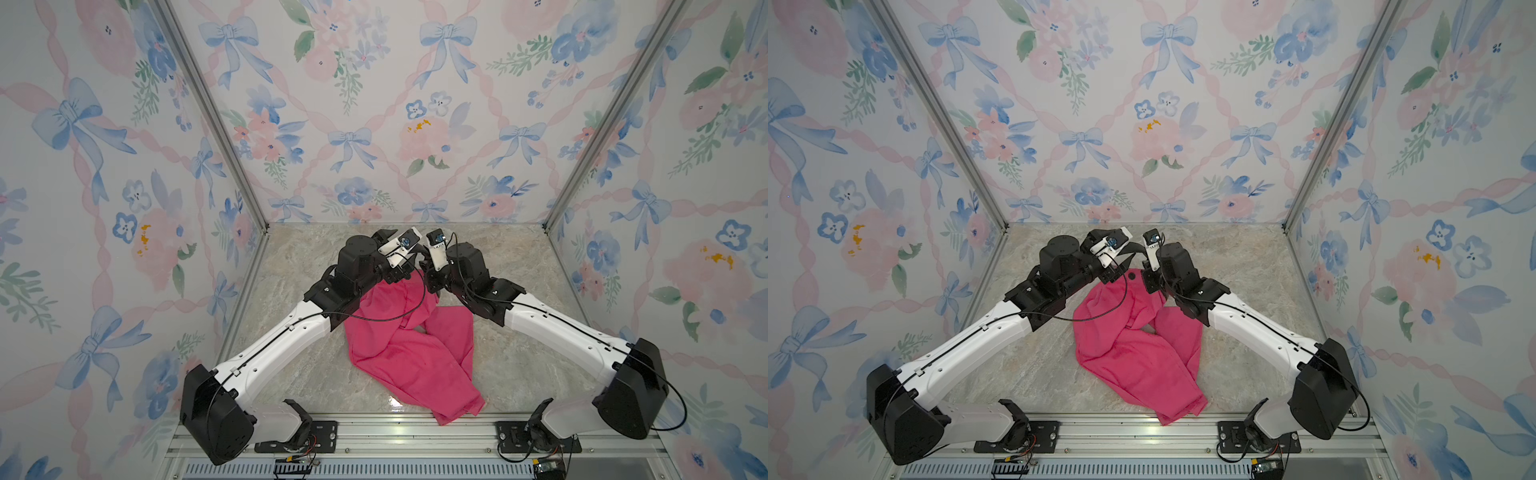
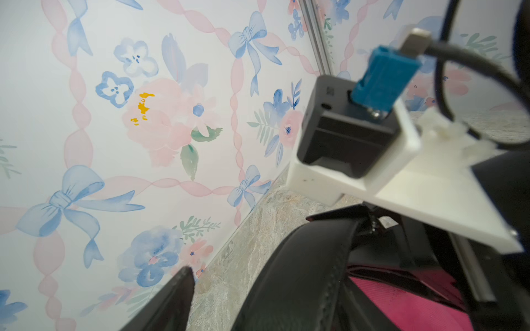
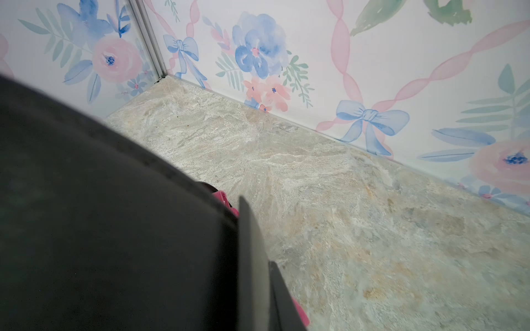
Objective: Remove the belt from the trousers
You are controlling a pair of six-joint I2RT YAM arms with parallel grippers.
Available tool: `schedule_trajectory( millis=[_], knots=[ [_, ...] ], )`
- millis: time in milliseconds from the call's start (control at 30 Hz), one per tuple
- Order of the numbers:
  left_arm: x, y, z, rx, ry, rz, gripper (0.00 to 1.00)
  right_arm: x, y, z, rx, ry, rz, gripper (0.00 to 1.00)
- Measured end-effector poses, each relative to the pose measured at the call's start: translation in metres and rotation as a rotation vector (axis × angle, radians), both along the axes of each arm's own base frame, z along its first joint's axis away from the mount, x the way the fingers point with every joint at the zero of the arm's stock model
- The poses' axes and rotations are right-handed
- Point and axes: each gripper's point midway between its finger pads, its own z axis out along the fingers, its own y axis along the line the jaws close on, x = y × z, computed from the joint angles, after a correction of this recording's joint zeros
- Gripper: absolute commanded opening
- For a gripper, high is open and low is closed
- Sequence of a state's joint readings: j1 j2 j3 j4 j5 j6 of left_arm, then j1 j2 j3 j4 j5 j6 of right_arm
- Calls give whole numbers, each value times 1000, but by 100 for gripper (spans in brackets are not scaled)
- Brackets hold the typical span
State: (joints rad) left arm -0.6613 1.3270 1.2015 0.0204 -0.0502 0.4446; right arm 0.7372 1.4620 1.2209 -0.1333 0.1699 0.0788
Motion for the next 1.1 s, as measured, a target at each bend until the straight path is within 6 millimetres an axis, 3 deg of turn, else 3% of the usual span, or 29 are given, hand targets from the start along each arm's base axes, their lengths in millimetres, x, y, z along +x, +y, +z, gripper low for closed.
schedule_trajectory(
  millis=[100, 167, 200, 233, 333, 500, 600, 700, 900, 967, 1100],
  knots=[
    [6, -3, 3, -2, -3, 10, 27, 0, 3, 5, 6, 12, 4, 6],
    [9, -4, 3, 0, 0, 13, 3, 0, 5, 7, 7, 23, 3, 25],
    [11, -4, 1, 4, 3, 22, 0, 0, 6, 9, 10, 33, 5, 36],
    [12, -4, -2, 8, 13, 25, 0, -1, 8, 14, 19, 44, 3, 47],
    [13, -5, -3, -6, 34, 27, 0, -3, 9, 31, 39, 77, -7, 60],
    [13, -7, 0, -45, 57, 29, 0, -11, 6, 71, 93, 105, -19, 66],
    [13, -7, 1, -64, 72, 33, 0, -15, 2, 80, 105, 128, -33, 61],
    [15, -8, 0, -76, 85, 37, 0, -20, -4, 77, 92, 169, -46, 53],
    [17, -10, -3, -92, 105, 42, 0, -21, -6, 66, 62, 230, -61, 25],
    [18, -10, -5, -89, 110, 44, 0, -20, -5, 61, 59, 243, -67, 23],
    [18, -11, -8, -92, 122, 45, 0, -20, -6, 60, 57, 248, -71, 28]
  ],
)
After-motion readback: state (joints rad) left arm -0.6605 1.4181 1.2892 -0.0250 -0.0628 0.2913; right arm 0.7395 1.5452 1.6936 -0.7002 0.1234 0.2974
